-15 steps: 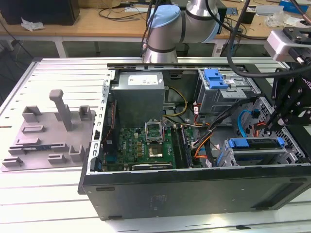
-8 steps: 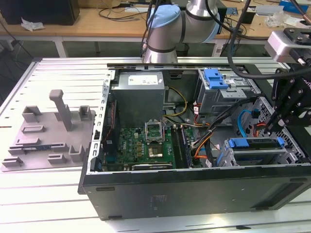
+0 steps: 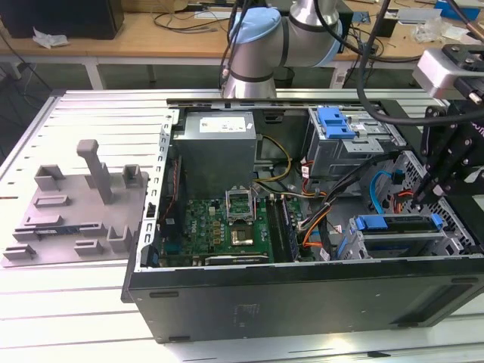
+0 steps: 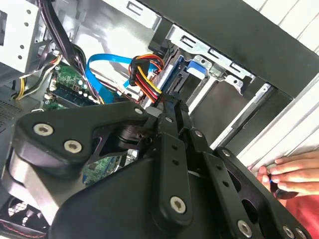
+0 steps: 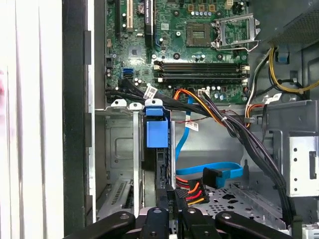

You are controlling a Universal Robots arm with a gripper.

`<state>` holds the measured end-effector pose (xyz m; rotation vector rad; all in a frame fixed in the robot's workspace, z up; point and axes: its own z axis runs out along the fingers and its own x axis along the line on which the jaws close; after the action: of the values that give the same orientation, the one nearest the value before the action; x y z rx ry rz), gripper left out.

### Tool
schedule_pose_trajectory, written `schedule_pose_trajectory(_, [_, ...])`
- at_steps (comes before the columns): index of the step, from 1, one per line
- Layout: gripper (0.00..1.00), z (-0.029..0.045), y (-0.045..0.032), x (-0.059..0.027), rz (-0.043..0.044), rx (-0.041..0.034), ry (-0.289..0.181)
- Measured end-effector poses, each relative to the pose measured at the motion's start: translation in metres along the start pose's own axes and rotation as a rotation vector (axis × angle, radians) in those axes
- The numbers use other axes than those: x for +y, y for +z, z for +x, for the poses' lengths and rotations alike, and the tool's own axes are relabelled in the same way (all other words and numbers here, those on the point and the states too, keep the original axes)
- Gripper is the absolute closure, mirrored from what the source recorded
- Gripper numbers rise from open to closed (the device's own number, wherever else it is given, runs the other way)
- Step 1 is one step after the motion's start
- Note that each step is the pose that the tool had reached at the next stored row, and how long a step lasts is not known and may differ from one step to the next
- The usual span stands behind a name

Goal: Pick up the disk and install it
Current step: 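Insert the first disk wire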

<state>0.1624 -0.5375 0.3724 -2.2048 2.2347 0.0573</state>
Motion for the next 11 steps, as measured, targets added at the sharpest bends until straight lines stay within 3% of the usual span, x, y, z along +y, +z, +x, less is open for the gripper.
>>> schedule_pose_trajectory(11, [0.83,0.0002,0.0016,-0.003,-0.0002,0.0004,-0.009])
